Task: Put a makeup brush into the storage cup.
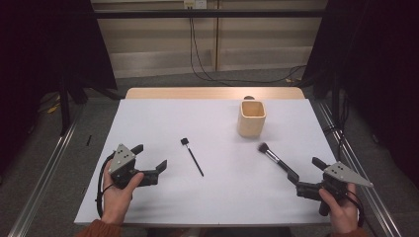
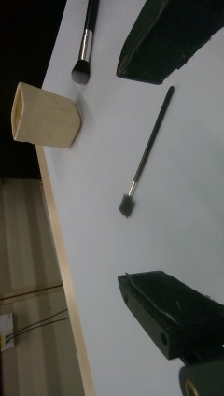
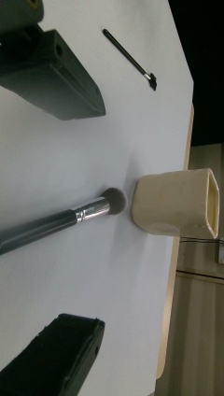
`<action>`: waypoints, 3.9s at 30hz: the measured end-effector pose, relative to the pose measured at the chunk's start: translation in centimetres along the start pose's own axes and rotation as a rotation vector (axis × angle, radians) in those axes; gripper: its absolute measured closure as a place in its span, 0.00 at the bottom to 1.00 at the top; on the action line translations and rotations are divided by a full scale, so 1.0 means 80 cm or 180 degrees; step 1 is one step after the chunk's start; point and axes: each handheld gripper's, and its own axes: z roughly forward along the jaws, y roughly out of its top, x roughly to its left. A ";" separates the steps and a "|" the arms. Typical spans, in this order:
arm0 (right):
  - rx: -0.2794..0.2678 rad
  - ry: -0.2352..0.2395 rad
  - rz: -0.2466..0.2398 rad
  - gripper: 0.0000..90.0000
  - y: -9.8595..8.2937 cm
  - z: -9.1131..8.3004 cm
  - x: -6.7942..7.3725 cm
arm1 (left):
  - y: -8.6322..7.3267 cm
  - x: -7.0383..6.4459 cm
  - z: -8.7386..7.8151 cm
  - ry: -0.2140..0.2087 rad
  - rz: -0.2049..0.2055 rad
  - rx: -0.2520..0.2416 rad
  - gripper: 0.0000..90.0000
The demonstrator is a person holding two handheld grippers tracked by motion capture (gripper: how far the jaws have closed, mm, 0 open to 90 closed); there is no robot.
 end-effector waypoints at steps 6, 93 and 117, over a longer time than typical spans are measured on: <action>0.0006 0.0004 0.0036 0.00 0.000 0.000 -0.002 | 0.011 -0.004 0.012 -0.0041 0.0020 -0.0039 0.03; 0.0094 -0.0009 0.0001 0.00 -0.003 -0.001 -0.002 | 0.067 -0.022 0.188 0.0048 -0.0279 0.2838 0.11; 0.0120 0.0004 -0.0008 0.00 -0.004 -0.001 -0.002 | 0.057 -0.057 0.234 0.0207 -0.0216 0.3438 0.11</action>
